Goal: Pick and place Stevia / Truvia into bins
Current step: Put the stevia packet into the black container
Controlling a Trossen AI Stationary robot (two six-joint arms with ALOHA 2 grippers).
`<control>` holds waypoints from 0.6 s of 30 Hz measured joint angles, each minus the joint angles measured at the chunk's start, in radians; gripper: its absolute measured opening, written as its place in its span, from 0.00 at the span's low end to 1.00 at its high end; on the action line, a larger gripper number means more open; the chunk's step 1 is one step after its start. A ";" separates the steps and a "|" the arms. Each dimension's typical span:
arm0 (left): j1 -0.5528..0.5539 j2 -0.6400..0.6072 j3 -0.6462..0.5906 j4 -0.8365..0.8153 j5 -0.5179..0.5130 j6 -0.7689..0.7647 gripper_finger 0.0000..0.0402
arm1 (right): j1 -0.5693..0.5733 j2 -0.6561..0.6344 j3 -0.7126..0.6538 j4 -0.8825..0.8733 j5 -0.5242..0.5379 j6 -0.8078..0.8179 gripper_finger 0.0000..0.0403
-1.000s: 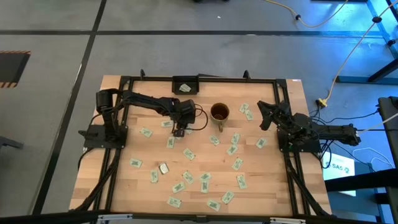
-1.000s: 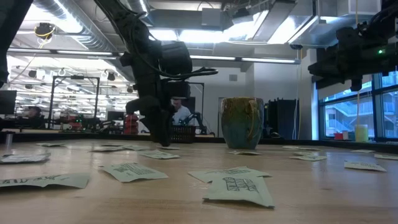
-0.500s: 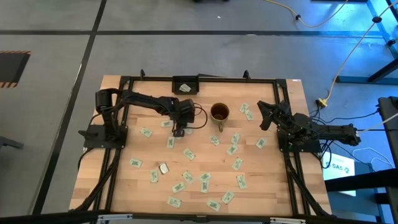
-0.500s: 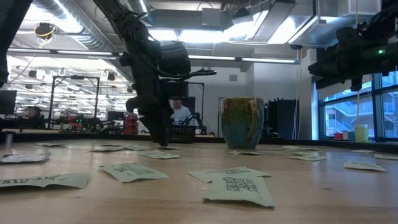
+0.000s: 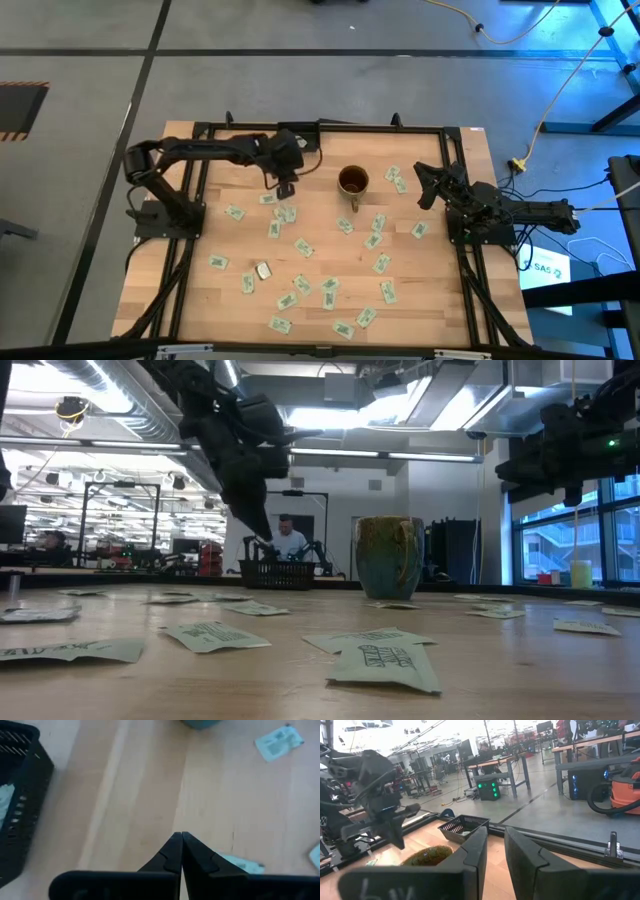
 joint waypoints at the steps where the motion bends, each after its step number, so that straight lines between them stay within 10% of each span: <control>1: -0.004 -0.004 0.000 -0.011 0.020 0.046 0.01 | 0.000 0.000 0.000 0.000 0.000 0.000 0.18; 6: -0.067 0.007 0.000 -0.052 0.087 0.243 0.11 | 0.000 0.000 0.000 0.000 0.000 0.003 0.18; 18: -0.175 0.153 0.002 -0.053 -0.065 0.174 0.20 | 0.000 0.000 0.000 0.000 0.000 0.000 0.18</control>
